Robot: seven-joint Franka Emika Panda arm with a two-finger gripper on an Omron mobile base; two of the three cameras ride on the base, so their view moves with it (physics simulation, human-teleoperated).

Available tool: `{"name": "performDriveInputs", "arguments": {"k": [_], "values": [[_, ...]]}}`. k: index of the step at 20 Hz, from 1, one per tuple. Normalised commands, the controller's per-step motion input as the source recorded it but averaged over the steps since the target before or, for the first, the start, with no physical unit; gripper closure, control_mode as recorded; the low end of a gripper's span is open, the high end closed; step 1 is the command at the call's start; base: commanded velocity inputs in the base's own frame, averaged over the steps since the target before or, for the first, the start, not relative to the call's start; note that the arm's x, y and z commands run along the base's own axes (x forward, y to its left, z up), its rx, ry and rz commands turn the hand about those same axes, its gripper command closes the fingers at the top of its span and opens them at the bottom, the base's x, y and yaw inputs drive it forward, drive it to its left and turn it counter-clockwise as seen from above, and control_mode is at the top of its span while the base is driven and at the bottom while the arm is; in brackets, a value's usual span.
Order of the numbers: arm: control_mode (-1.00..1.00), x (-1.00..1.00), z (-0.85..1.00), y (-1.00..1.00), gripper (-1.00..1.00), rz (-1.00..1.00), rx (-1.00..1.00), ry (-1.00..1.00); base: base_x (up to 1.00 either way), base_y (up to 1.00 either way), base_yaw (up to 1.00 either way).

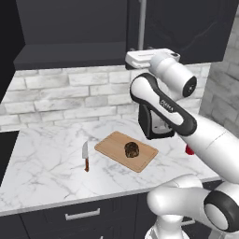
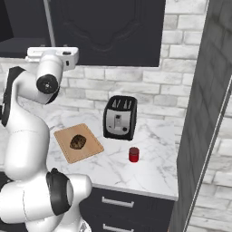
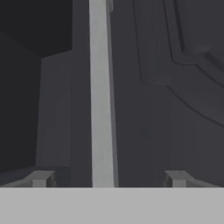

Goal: Pick the bread, place it on the cutting board, pick the jam, place it on the counter, and close the cabinet.

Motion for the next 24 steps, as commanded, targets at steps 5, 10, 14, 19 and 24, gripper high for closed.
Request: {"name": "performDriveInputs", "arguments": {"k": [5, 10, 14, 19, 24], "values": [[-1.0, 0.23, 0.0, 0.02, -1.0, -0.01, 0.0, 0.0, 0.0, 0.0, 0.0], [-1.0, 0.21, 0.0, 0.02, -1.0, -0.01, 0.0, 0.0, 0.0, 0.0, 0.0], [-1.0, 0.21, 0.0, 0.0, -1.0, -0.01, 0.0, 0.0, 0.0, 0.0, 0.0], [-1.0, 0.21, 0.0, 0.03, -1.0, -0.02, 0.0, 0.0, 0.0, 0.0, 0.0], [-1.0, 0.15, 0.0, 0.04, -1.0, -0.02, 0.0, 0.0, 0.0, 0.0, 0.0]]}}
